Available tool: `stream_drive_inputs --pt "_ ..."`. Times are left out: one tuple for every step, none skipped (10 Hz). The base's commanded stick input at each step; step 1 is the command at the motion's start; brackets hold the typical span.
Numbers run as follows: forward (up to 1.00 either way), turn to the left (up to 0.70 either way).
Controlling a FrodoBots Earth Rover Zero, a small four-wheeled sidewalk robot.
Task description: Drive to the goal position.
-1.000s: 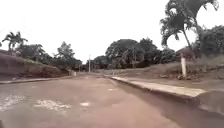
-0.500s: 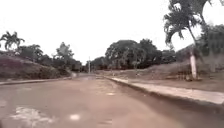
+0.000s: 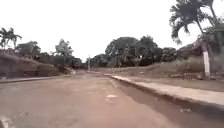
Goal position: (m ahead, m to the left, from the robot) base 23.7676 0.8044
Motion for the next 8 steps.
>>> stream_drive_inputs --pt "1.00 0.00" --pt "1.00 0.24" --pt "1.00 0.27" --pt "1.00 0.05" --pt "1.00 0.00" --pt "1.00 0.00" --pt "1.00 0.00" --pt "1.00 0.00"
